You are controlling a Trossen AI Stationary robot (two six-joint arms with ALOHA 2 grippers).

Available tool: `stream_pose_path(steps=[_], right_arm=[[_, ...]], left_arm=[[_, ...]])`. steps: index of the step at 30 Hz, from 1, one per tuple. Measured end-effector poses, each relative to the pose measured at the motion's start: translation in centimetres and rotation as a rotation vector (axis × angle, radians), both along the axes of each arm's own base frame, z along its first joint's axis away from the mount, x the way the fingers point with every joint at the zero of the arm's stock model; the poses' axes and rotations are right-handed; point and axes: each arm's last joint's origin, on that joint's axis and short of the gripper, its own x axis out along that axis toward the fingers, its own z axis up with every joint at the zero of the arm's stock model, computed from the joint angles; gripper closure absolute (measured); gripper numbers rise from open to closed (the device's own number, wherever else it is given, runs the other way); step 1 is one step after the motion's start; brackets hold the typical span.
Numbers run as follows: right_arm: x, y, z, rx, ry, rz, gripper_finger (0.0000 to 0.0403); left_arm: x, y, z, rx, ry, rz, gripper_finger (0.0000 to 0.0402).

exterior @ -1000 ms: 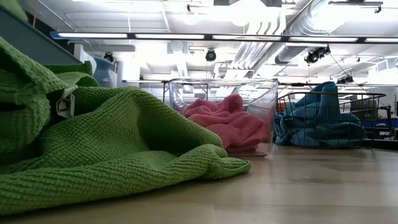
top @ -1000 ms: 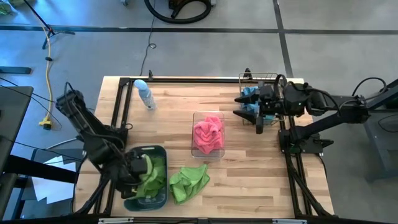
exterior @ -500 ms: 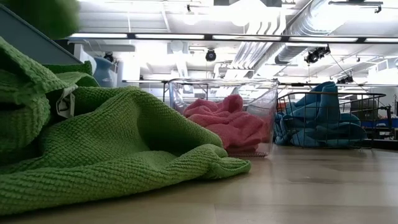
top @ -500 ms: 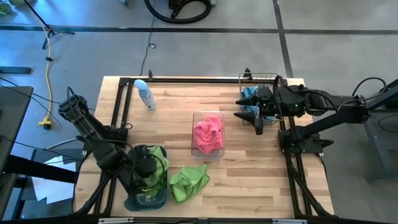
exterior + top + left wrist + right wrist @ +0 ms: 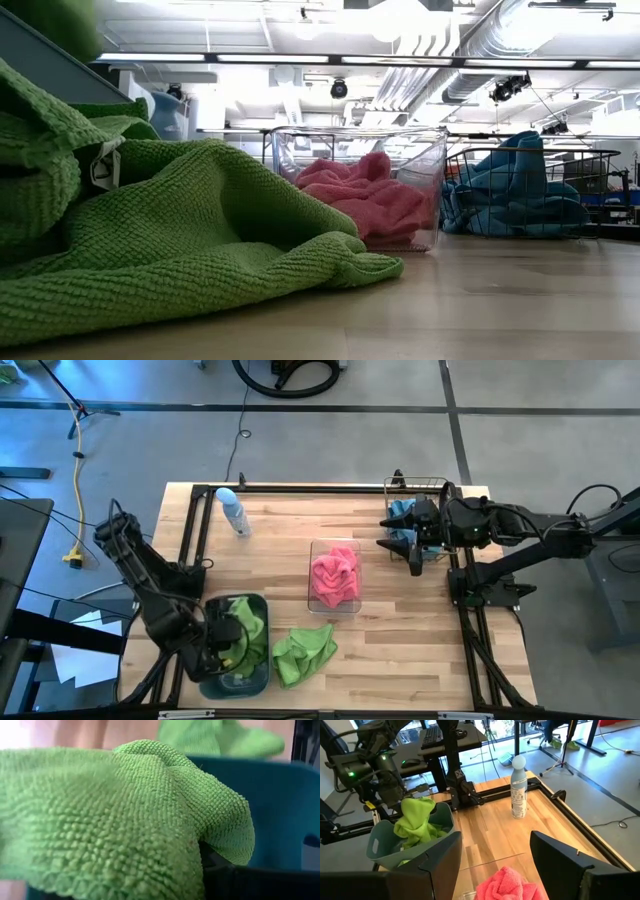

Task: Sort microfiber towel by color & place in baskets
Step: Put the right green microfiber cloth into the blue bin

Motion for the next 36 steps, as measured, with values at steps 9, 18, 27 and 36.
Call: stream_pose_path(steps=[9,18,27,36], right_arm=[[0.0,0.0,-0.1,-0.012,0.007,0.003,0.0169],[0.0,0.0,-0.1,-0.018,0.009,0.005,0.0169],[0.0,0.0,-0.1,-0.018,0.009,0.005,0.0169],[0.0,0.0,-0.1,-0.019,0.009,0.005,0.0169]], left_arm=[[-0.2,0.0,-2.9,-0.043,0.059,-0.011,0.0401],[2.3,0.6,-3.1,-0.079,-0.024,-0.053,0.0401],[0.2,-0.5,-3.4,-0.087,0.072,-0.105,0.0401],[0.4,-0.4,-7.3,-0.197,0.033,-0.091,0.0401]])
